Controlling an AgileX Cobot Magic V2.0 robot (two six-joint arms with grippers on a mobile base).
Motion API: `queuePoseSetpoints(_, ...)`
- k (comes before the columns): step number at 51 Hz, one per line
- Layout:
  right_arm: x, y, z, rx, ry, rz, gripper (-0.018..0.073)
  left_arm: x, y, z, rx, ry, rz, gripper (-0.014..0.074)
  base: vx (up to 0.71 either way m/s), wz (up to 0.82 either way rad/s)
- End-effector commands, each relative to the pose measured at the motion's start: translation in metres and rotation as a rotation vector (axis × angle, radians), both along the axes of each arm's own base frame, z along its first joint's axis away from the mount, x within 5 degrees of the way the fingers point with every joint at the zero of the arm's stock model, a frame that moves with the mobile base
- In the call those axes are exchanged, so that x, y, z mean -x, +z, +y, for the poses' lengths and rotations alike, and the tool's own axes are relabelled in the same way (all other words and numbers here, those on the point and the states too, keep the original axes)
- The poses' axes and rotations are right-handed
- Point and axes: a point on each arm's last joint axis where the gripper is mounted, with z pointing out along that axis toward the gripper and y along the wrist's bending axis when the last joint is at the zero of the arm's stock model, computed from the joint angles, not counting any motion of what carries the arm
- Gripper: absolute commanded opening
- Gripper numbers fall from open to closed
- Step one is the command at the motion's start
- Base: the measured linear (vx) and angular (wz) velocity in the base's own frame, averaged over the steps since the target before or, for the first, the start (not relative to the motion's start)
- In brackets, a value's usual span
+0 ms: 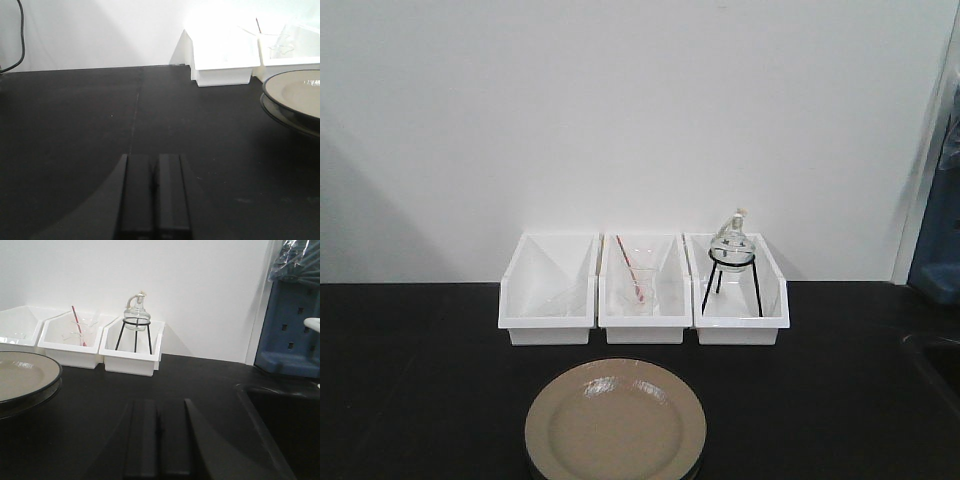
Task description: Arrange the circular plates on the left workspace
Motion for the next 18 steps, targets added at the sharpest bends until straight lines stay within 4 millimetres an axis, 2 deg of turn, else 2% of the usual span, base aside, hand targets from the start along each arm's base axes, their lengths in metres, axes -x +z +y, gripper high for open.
queuePoseSetpoints(1, 0.0002, 0.0, 0.0003, 0.008, 0.002, -0.063, -0.0001, -0.0004, 0.0017, 0.0004, 0.011, 0.003, -0.077, 0.0, 0.0, 0.0)
queuePoseSetpoints(18, 0.0005, 0.0002, 0.0003, 0.008, 0.002, -0.066, -0.0001, -0.0004, 0.0017, 0.0004, 0.011, 0.003, -0.077, 0.0, 0.0, 0.0)
